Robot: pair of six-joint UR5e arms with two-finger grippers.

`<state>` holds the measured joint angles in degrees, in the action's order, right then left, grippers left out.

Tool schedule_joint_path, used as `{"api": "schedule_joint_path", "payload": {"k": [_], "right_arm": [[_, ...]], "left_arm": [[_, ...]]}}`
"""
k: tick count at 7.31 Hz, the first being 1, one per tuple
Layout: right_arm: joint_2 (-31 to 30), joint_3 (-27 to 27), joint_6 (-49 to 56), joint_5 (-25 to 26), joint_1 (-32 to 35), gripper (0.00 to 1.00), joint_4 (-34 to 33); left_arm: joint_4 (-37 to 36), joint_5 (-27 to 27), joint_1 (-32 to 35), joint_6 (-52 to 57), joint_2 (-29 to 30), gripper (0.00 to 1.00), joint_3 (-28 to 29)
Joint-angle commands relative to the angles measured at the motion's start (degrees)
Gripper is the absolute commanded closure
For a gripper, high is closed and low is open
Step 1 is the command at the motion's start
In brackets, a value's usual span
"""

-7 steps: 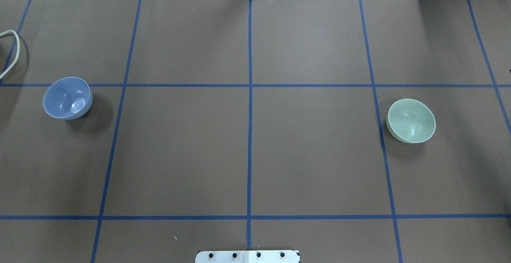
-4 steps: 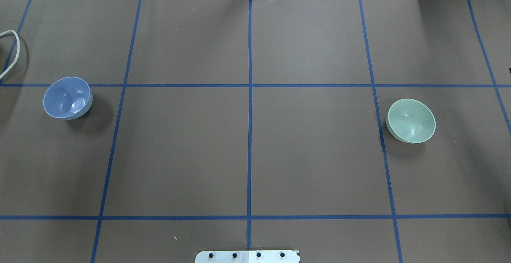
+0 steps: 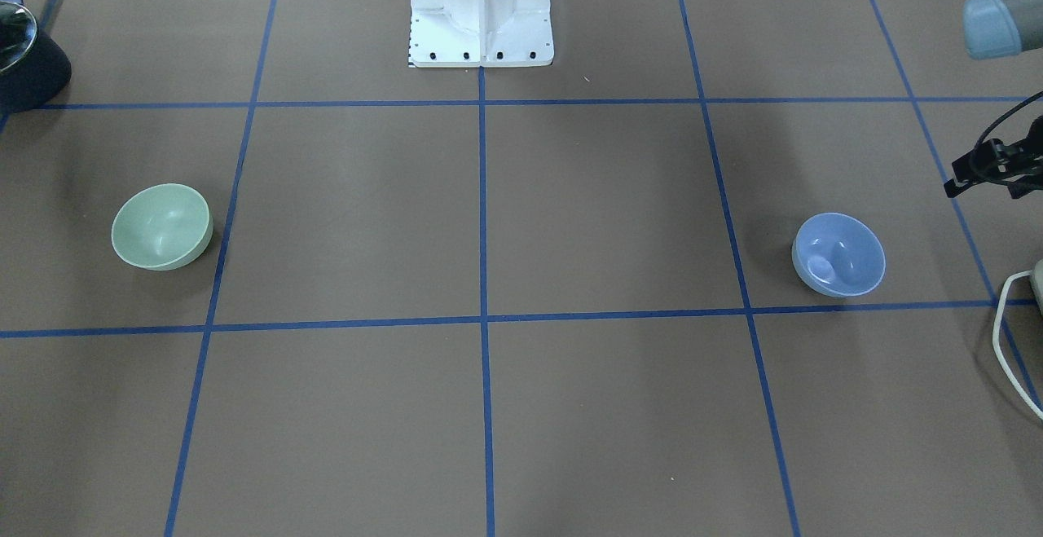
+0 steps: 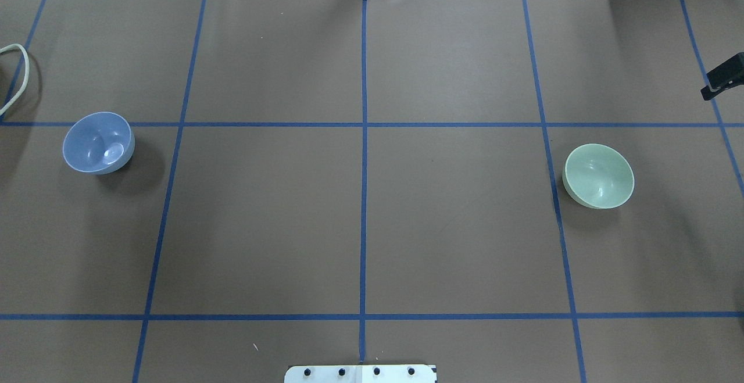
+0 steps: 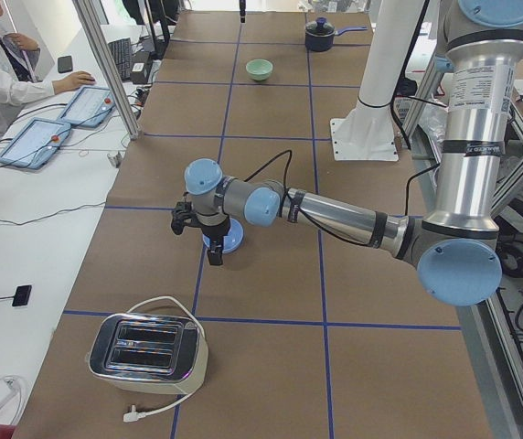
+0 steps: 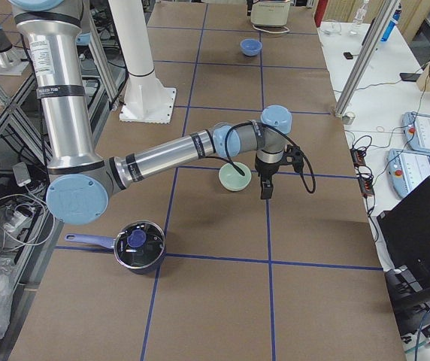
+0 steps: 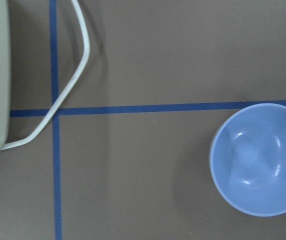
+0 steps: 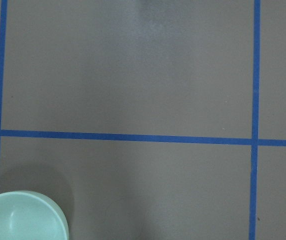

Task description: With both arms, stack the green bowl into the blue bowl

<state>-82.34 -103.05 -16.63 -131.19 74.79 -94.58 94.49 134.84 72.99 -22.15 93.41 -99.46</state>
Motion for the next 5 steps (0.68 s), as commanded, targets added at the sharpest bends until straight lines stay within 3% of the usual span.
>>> {"api": "schedule_joint_path", "payload": {"k": [1,3,5], "right_arm": [[-1.67,0.3,-1.81,0.23,-3.76,0.06,7.6],[-2.13,1.0,-8.14,-0.03,-8.15,0.03,13.27],[-1.95,7.9,-8.24,-1.08,-9.31,0.11,24.98]], "left_arm": [[8.04,-0.02,-3.03,-3.6,2.72,0.01,6.78],[8.95,-0.02,-3.29,-3.6,5.64,0.01,10.43],[9.74,-0.02,-5.92,-7.08,6.77,0.02,10.6]]}}
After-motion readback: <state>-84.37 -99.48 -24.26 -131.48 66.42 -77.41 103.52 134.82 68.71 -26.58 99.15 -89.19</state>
